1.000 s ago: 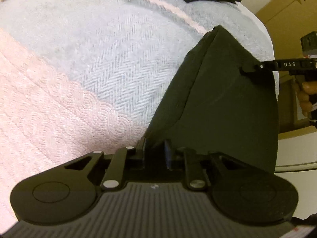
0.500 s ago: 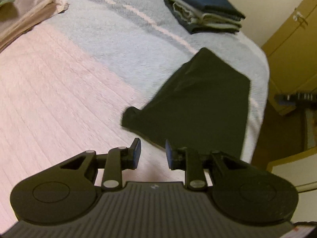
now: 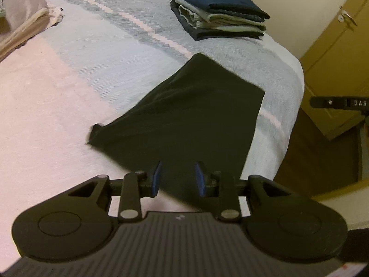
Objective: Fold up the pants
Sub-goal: 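Move both grippers to the folded dark green pants and grasp its edge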
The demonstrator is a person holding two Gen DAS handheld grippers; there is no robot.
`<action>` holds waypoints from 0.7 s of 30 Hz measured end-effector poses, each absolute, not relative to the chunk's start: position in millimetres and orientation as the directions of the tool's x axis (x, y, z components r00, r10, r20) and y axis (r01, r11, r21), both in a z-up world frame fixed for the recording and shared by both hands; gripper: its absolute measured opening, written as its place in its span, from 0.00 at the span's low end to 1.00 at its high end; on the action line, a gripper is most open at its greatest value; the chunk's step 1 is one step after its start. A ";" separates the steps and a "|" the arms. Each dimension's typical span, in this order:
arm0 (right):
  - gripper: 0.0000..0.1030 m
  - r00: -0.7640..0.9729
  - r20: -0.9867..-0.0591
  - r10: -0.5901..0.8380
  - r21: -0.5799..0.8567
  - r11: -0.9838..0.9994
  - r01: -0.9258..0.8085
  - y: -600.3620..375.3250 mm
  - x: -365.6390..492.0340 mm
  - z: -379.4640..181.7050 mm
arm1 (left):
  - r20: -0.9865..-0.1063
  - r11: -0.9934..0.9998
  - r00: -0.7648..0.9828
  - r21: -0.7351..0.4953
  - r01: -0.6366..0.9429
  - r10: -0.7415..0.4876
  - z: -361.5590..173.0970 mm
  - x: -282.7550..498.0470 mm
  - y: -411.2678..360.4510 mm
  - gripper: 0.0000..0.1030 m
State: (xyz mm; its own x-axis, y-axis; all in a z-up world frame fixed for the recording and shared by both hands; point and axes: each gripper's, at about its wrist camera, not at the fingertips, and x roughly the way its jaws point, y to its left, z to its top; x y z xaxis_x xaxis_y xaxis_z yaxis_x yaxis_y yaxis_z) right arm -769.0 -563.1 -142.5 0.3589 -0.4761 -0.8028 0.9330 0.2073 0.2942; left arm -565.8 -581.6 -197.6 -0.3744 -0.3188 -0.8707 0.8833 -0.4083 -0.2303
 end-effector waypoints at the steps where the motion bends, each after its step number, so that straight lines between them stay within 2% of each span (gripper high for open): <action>1: 0.44 0.399 -0.801 -0.446 0.307 0.266 0.914 -578.5 -770.3 -145.1 | -0.870 -0.389 -0.371 -0.234 0.891 -0.326 -201.6 -578.4 -583.1 0.25; 3: 0.32 0.460 -0.810 -0.364 0.322 0.380 0.867 -612.0 -769.9 -153.1 | -0.876 -0.333 -0.341 -0.227 0.915 -0.341 -210.3 -604.5 -582.5 0.25; 9: 0.29 0.549 -0.831 -0.092 0.359 0.665 0.655 -688.0 -748.3 -196.8 | -0.907 -0.151 -0.229 -0.187 0.971 -0.354 -235.5 -653.9 -574.4 0.25; 12: 0.29 0.507 -0.862 0.019 0.365 0.719 0.592 -710.3 -737.5 -229.6 | -0.928 -0.075 -0.172 -0.156 0.985 -0.331 -253.9 -662.1 -568.5 0.25; 16: 0.29 0.428 -0.903 0.047 0.318 0.744 0.588 -726.2 -742.6 -266.9 | -0.941 0.040 -0.180 -0.199 0.979 -0.287 -284.8 -654.3 -562.6 0.25; 21: 0.30 0.403 -0.914 0.050 0.302 0.748 0.592 -729.8 -740.9 -286.3 | -0.936 0.051 -0.192 -0.216 0.975 -0.294 -307.9 -651.8 -559.6 0.27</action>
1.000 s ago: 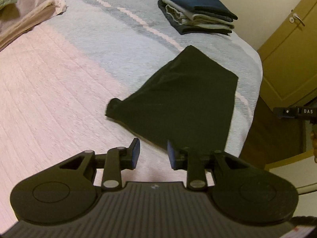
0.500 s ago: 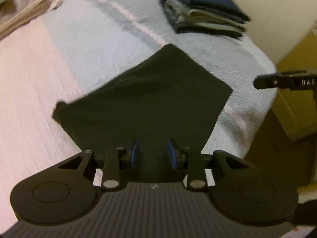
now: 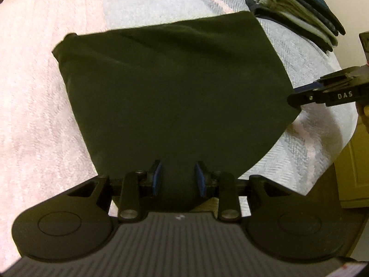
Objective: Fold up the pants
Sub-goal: 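Move both grippers to the folded dark green pants and grasp its edge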
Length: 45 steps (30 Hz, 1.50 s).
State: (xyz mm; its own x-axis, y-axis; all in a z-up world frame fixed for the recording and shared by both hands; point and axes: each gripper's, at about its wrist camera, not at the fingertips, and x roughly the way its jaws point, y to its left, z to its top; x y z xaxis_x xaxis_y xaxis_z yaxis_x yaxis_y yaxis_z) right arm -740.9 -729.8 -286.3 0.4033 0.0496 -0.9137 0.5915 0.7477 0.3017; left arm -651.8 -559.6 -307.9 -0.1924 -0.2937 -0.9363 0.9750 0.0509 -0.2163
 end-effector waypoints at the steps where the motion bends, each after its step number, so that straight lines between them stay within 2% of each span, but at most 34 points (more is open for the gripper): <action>1: 0.30 0.400 -0.915 0.044 0.298 0.744 0.598 -730.3 -740.7 -288.1 | -0.935 0.054 -0.195 -0.220 0.974 -0.296 -310.4 -651.3 -559.3 0.27; 7: 0.34 0.391 -0.920 -0.018 0.254 0.733 0.630 -720.1 -741.0 -260.5 | -0.930 0.065 -0.183 -0.214 0.975 -0.319 -289.4 -646.2 -545.5 0.28; 12: 0.55 0.408 -0.908 -0.099 0.191 0.768 0.611 -690.5 -733.9 -217.5 | -0.939 0.062 -0.138 -0.166 0.984 -0.316 -267.2 -642.7 -525.1 0.29; 19: 0.57 0.400 -0.911 -0.104 0.108 0.874 0.474 -641.3 -715.3 -195.0 | -0.934 0.096 -0.125 -0.166 0.981 -0.334 -250.8 -632.3 -513.3 0.29; 28: 0.57 0.398 -0.908 -0.133 0.040 0.916 0.399 -615.9 -711.6 -187.8 | -0.925 0.096 -0.128 -0.173 0.980 -0.358 -247.6 -632.4 -511.2 0.30; 32: 0.57 0.385 -0.906 -0.177 -0.052 0.948 0.315 -605.6 -714.4 -191.8 | -0.923 0.086 -0.128 -0.170 0.982 -0.363 -250.2 -635.2 -508.5 0.32; 34: 0.59 0.376 -0.904 -0.205 -0.120 0.964 0.236 -600.2 -715.5 -198.7 | -0.916 0.066 -0.112 -0.148 0.987 -0.385 -248.6 -638.4 -504.7 0.41; 36: 0.61 0.371 -0.896 -0.243 -0.212 0.969 0.123 -593.6 -716.6 -209.4 | -0.892 0.021 -0.094 -0.115 0.993 -0.441 -244.2 -644.4 -496.5 0.61; 37: 0.62 0.375 -0.890 -0.259 -0.255 0.965 0.064 -590.3 -717.8 -215.8 | -0.880 -0.006 -0.072 -0.078 0.997 -0.469 -242.1 -649.5 -491.4 0.65; 40: 0.65 0.406 -0.863 -0.301 -0.378 0.917 -0.124 -580.5 -721.5 -241.4 | -0.860 -0.069 0.000 0.041 0.997 -0.511 -243.4 -665.2 -477.9 0.69; 45: 0.69 0.486 -0.820 -0.302 -0.498 0.795 -0.346 -571.0 -733.7 -297.3 | -0.834 -0.126 0.094 0.192 0.973 -0.544 -261.9 -698.7 -461.1 0.75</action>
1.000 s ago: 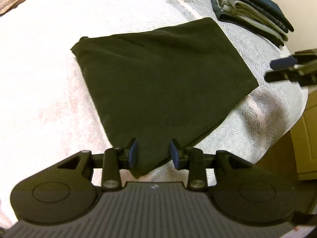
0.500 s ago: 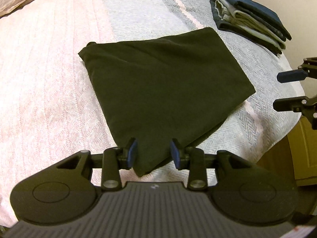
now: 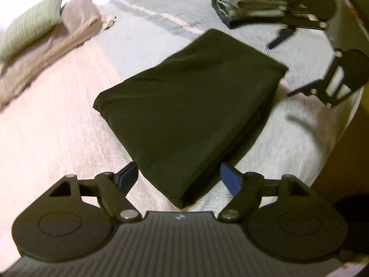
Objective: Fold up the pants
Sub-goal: 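Move both grippers to the folded dark green pants and grasp its edge, then lift the folded pants with both grippers off the blanket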
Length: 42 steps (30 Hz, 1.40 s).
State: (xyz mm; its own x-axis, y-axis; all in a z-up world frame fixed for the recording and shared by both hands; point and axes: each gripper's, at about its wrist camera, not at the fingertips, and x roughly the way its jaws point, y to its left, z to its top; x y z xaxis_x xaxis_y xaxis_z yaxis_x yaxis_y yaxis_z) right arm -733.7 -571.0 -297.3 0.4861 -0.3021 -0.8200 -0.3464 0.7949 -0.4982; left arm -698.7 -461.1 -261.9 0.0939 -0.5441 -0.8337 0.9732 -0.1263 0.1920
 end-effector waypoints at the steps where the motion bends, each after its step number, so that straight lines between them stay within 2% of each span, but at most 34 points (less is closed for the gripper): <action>1: 0.69 0.501 -0.810 -0.305 -0.523 0.763 -0.381 -570.1 -736.4 -309.7 | -0.828 -0.127 0.109 0.212 0.969 -0.550 -267.1 -705.1 -458.6 0.75; 4: 0.71 0.545 -0.774 -0.322 -0.599 0.651 -0.465 -569.7 -744.1 -349.9 | -0.810 -0.128 0.137 0.253 0.959 -0.570 -283.3 -724.1 -455.0 0.79; 6: 0.78 0.590 -0.730 -0.346 -0.670 0.533 -0.517 -568.5 -752.5 -379.4 | -0.801 -0.143 0.151 0.282 0.949 -0.579 -294.8 -736.8 -452.5 0.84; 10: 0.79 0.674 -0.666 -0.321 -0.729 0.469 -0.498 -577.9 -756.4 -394.9 | -0.781 -0.191 0.197 0.374 0.908 -0.592 -315.6 -759.9 -450.8 0.85; 11: 0.77 0.672 -0.668 -0.319 -0.724 0.485 -0.490 -582.1 -753.8 -392.4 | -0.776 -0.202 0.210 0.397 0.895 -0.594 -319.6 -764.2 -451.4 0.85; 12: 0.67 0.656 -0.691 -0.304 -0.697 0.523 -0.491 -586.7 -749.7 -386.1 | -0.772 -0.215 0.219 0.417 0.883 -0.597 -322.9 -768.8 -452.6 0.86; 15: 0.50 0.606 -0.756 -0.248 -0.593 0.652 -0.473 -598.6 -736.6 -355.1 | -0.748 -0.245 0.254 0.486 0.839 -0.614 -329.1 -778.6 -459.7 0.86; 20: 0.42 0.542 -0.823 -0.170 -0.449 0.778 -0.439 -621.2 -708.5 -292.2 | -0.697 -0.259 0.306 0.581 0.772 -0.649 -329.0 -786.3 -473.8 0.87; 26: 0.40 0.479 -0.873 -0.092 -0.323 0.845 -0.427 -640.7 -683.9 -245.0 | -0.656 -0.267 0.348 0.650 0.712 -0.669 -320.0 -782.5 -495.1 0.86; 28: 0.40 0.469 -0.880 -0.074 -0.293 0.861 -0.415 -643.4 -686.7 -238.7 | -0.652 -0.270 0.368 0.667 0.695 -0.663 -319.7 -779.5 -498.4 0.80; 30: 0.40 0.463 -0.884 -0.064 -0.274 0.874 -0.402 -648.0 -688.3 -236.9 | -0.655 -0.278 0.382 0.676 0.683 -0.652 -321.1 -775.5 -503.7 0.61; 31: 0.40 0.463 -0.884 -0.064 -0.272 0.876 -0.399 -649.1 -688.8 -238.1 | -0.663 -0.291 0.379 0.672 0.681 -0.645 -321.6 -773.4 -504.9 0.58; 33: 0.41 0.465 -0.883 -0.068 -0.275 0.878 -0.393 -647.8 -690.3 -240.5 | -0.692 -0.325 0.356 0.649 0.688 -0.628 -319.1 -768.7 -506.9 0.40; 35: 0.42 0.471 -0.878 -0.081 -0.292 0.872 -0.394 -645.9 -690.7 -246.2 | -0.724 -0.346 0.329 0.613 0.710 -0.606 -312.5 -763.1 -510.9 0.34; 37: 0.50 0.487 -0.866 -0.110 -0.333 0.855 -0.399 -640.6 -696.7 -252.1 | -0.749 -0.358 0.299 0.576 0.735 -0.591 -302.2 -755.9 -515.1 0.31; 39: 0.72 0.507 -0.848 -0.155 -0.387 0.834 -0.393 -637.2 -707.4 -255.7 | -0.773 -0.359 0.267 0.533 0.767 -0.576 -289.9 -745.5 -522.6 0.30; 42: 0.79 0.550 -0.811 -0.198 -0.440 0.826 -0.353 -631.6 -727.6 -255.7 | -0.811 -0.356 0.209 0.450 0.819 -0.546 -271.5 -729.0 -535.5 0.29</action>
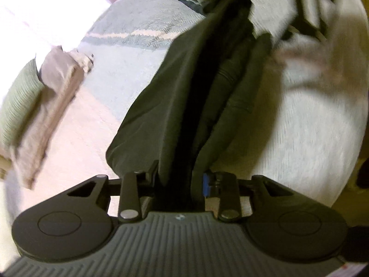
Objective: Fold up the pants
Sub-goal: 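Lift the folded pants with both grippers off the blanket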
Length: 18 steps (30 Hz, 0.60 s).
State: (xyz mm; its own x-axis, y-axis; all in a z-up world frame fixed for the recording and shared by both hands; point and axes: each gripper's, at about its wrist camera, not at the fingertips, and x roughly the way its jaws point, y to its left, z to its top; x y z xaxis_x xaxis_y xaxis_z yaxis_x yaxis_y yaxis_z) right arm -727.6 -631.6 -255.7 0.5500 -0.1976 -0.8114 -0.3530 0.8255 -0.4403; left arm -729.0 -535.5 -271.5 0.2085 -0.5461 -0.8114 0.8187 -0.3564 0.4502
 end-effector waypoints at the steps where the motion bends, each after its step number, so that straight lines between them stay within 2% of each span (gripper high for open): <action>1: 0.79 0.569 -0.793 -0.221 -0.467 0.819 -0.333 -628.8 -732.0 -256.3 | -0.819 -0.362 0.194 0.434 0.825 -0.539 -265.7 -724.6 -540.3 0.29; 5: 0.87 0.629 -0.718 -0.299 -0.584 0.751 -0.309 -616.3 -734.6 -270.9 | -0.839 -0.379 0.148 0.385 0.841 -0.524 -249.7 -712.1 -551.3 0.29; 10: 0.87 0.633 -0.668 -0.393 -0.693 0.638 -0.335 -617.6 -720.0 -308.3 | -0.854 -0.406 0.116 0.356 0.842 -0.508 -246.2 -703.4 -556.2 0.29; 14: 0.77 0.595 -0.703 -0.390 -0.650 0.692 -0.314 -626.4 -713.5 -305.9 | -0.856 -0.402 0.113 0.349 0.846 -0.505 -247.8 -705.8 -549.7 0.29; 18: 0.75 0.588 -0.702 -0.401 -0.669 0.656 -0.351 -619.5 -712.3 -304.6 | -0.855 -0.395 0.112 0.345 0.852 -0.507 -247.2 -703.4 -550.9 0.29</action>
State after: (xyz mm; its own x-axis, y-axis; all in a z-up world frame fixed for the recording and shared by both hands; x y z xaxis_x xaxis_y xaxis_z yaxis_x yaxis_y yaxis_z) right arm -712.3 -619.5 -304.6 0.5885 -0.4011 -0.7020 -0.3509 0.6555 -0.6687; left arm -703.4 -550.9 -247.2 0.1115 -0.5066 -0.8549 0.8515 -0.3948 0.3450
